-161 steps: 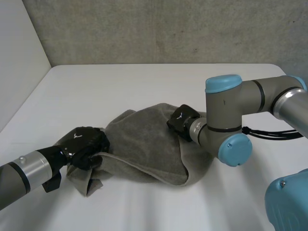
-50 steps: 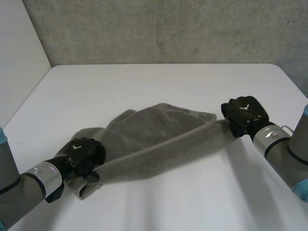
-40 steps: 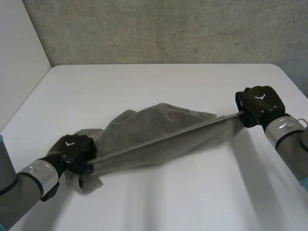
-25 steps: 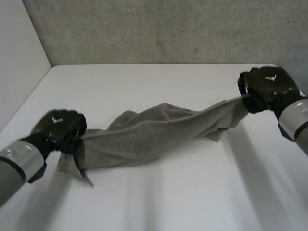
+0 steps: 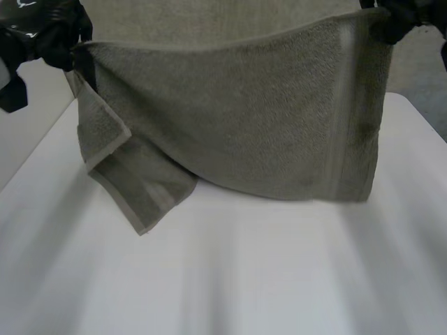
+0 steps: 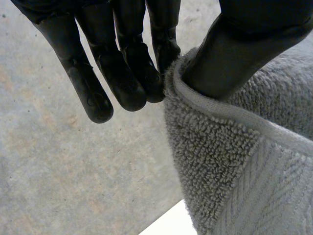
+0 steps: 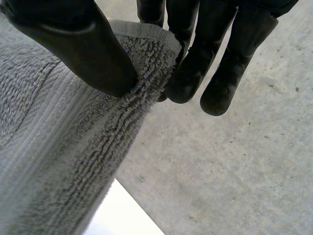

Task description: Fold the towel.

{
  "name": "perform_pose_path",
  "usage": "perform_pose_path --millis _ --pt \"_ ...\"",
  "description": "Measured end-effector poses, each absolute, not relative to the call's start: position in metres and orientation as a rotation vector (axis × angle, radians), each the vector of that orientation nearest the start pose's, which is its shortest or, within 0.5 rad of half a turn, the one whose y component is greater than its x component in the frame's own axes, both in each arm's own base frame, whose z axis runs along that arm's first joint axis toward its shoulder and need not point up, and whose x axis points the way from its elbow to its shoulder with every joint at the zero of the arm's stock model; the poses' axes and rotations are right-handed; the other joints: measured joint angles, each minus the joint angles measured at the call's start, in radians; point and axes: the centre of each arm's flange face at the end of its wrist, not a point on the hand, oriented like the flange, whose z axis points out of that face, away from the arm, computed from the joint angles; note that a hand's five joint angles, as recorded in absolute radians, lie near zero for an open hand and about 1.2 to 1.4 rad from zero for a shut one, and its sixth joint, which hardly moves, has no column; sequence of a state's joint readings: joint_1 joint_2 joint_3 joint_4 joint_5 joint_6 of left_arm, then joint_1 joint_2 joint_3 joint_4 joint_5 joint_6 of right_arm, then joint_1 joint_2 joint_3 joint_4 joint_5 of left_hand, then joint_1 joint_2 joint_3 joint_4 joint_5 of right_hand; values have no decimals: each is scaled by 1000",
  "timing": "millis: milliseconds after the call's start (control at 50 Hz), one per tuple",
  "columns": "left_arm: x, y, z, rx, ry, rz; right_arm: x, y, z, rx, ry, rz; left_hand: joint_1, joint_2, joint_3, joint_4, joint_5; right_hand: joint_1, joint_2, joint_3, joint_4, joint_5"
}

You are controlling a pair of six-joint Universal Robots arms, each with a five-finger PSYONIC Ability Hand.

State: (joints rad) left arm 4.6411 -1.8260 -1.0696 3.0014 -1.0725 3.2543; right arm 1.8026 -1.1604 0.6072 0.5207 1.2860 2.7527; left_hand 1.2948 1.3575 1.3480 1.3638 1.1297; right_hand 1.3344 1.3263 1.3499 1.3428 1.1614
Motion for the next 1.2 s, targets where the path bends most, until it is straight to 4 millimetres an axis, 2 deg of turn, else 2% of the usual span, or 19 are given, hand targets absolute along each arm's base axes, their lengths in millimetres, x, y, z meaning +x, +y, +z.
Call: perform_pose_path --millis 100,140,200,240,340,400,460,540,600,660,700,720,780,800,860,880,940,1060,1200 --pt "-210 -387 352 869 2155 -2546 255 -351 392 -997 1935 -2234 1 0 0 0 0 0 0 0 0 0" --pt "-215 -404 350 883 2103 -2584 267 -365 383 -1005 1913 -2306 1 1 0 0 0 0 0 0 0 0" --pt "-225 -426 353 903 1963 -2676 289 -383 375 -968 1805 -2472 1 1 0 0 0 0 0 0 0 0" --pt "-234 -435 364 907 1806 -2773 303 -389 377 -906 1688 -2600 1 1 0 0 0 0 0 0 0 0" --pt "-249 -437 404 841 1446 -2986 319 -389 405 -736 1407 -2821 1 1 1 0 0 0 0 0 1 0" --pt "-251 -425 442 733 1205 -3150 320 -380 433 -630 1228 -2919 2 1 1 0 0 0 0 0 1 0" --pt "-249 -413 466 652 1079 -3270 319 -373 448 -587 1151 -2945 2 1 1 0 0 1 0 0 1 0" --pt "-247 -407 469 610 1073 -3340 318 -370 445 -624 1189 -2903 2 1 1 0 0 0 0 0 1 0" --pt "-244 -411 450 604 1183 -3329 321 -371 429 -721 1288 -2815 2 1 1 0 0 1 0 1 1 3" --pt "-239 -420 417 608 1363 -3266 325 -372 402 -863 1424 -2673 2 1 1 0 0 1 0 1 1 4" --pt "-232 -429 383 618 1540 -3182 326 -373 374 -986 1550 -2520 2 1 1 0 1 0 0 1 1 4" --pt "-229 -431 373 622 1586 -3157 326 -372 366 -1017 1583 -2477 2 1 1 0 1 0 0 1 1 4" --pt "-216 -435 314 660 1861 -2993 321 -371 317 -1166 1779 -2202 2 1 1 0 1 2 0 2 1 4" --pt "-214 -435 306 668 1897 -2967 319 -370 310 -1182 1805 -2163 2 1 1 0 1 1 0 2 1 4" --pt "-204 -428 254 727 2106 -2796 308 -363 269 -1262 1945 -1923 2 1 1 0 1 1 0 2 1 4" --pt "-202 -426 246 737 2132 -2767 306 -361 262 -1272 1962 -1889 2 1 1 0 1 1 0 2 1 4" --pt "-194 -412 205 809 2242 -2601 295 -347 231 -1320 2031 -1737 2 1 1 0 1 1 0 2 1 4" --pt "-187 -384 158 943 2302 -2368 279 -311 198 -1381 2076 -1627 2 1 1 0 1 1 0 2 1 4" --pt "-186 -364 144 1003 2291 -2263 267 -275 190 -1383 2080 -1630 2 -13 -8 -17 0 1 0 2 1 4"
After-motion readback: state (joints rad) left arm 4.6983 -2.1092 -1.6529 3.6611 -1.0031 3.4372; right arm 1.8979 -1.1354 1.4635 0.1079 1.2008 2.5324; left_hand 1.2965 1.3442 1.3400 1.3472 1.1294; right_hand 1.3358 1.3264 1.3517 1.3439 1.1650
